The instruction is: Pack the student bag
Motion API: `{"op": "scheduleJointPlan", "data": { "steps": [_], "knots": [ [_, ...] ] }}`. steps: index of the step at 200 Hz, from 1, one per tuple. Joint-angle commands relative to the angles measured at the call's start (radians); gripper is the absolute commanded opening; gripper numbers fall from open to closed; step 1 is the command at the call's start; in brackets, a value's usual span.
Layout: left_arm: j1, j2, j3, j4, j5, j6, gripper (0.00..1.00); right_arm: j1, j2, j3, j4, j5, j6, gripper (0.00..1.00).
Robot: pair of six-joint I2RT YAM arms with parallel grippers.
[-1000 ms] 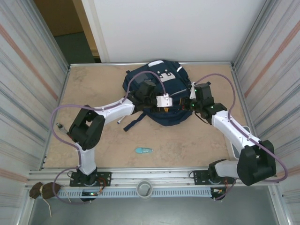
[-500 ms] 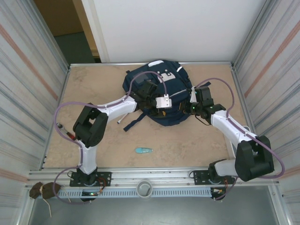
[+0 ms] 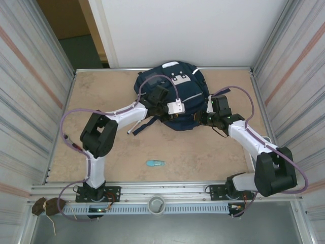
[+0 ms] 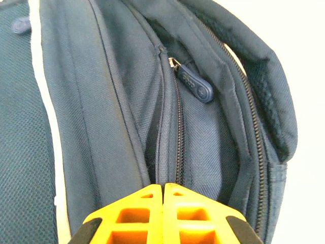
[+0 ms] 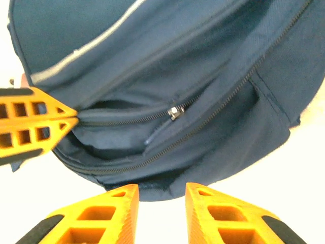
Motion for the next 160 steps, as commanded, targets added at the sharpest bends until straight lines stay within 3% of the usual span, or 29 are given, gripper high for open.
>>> {"op": "scheduleJointPlan", "data": {
  "steps": [1, 43, 121, 160],
  "knots": [
    [0.042, -0.105, -0.050, 0.177, 0.093, -0.105, 0.00, 0.006, -0.024, -0.008, 0.008, 0.012, -0.015, 0.33],
    [0.067, -0.148, -0.069, 0.238, 0.203, -0.186, 0.00, 0.052, 0.013, 0.024, 0.079, -0.013, 0.005, 0.39],
    [0.079, -0.159, -0.089, 0.279, 0.224, -0.226, 0.00, 0.047, 0.160, 0.127, 0.175, -0.078, 0.010, 0.42],
    [0.079, -0.155, -0.089, 0.274, 0.221, -0.220, 0.00, 0.056, 0.238, 0.172, 0.164, -0.030, 0.007, 0.42]
  ]
}}
